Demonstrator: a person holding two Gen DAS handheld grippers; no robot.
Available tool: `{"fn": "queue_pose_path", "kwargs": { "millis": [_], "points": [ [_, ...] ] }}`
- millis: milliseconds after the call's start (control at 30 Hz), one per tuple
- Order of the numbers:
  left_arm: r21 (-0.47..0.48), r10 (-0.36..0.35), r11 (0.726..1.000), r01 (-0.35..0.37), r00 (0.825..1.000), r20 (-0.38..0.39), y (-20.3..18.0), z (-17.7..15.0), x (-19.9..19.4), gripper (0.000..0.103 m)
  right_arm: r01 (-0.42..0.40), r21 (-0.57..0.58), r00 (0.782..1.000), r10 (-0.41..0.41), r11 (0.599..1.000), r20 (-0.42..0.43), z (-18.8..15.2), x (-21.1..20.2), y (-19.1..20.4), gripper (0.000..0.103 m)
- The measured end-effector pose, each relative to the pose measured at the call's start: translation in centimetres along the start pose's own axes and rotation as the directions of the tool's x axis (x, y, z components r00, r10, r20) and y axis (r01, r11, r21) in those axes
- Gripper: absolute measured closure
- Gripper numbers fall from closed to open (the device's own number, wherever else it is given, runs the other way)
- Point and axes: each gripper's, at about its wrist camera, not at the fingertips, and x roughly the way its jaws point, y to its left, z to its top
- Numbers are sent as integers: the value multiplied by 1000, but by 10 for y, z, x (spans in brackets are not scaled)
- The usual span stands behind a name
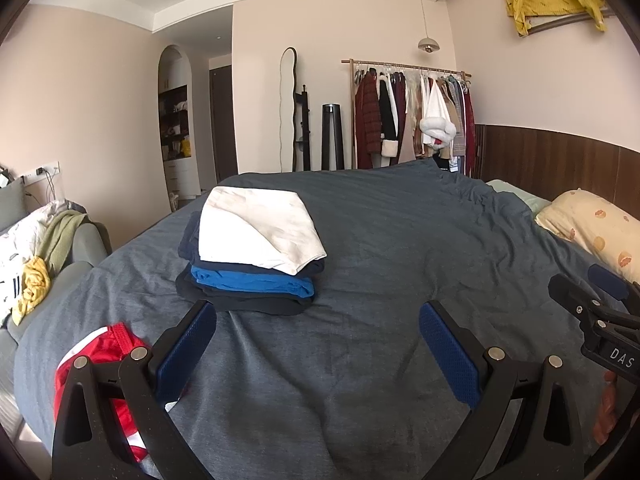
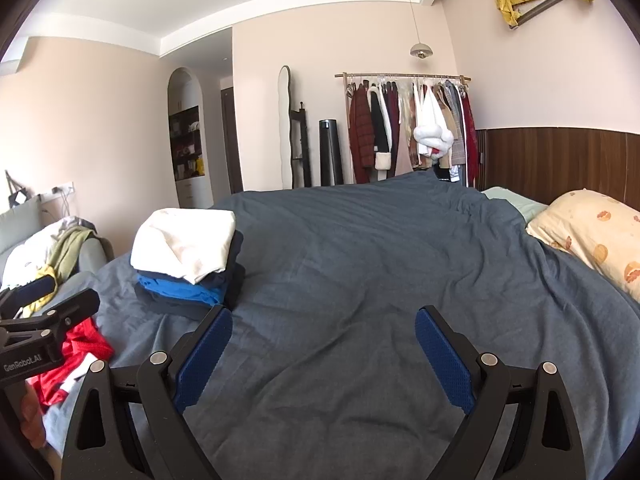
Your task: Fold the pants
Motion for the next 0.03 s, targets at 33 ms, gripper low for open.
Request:
{"fn": "queue_pose_path", "kwargs": {
  "millis": [33],
  "points": [
    [0, 2, 1000, -2, 1000, 1, 0, 0, 0, 0, 0, 1, 1000, 0, 1000, -1, 0, 0, 1, 9]
  ]
}}
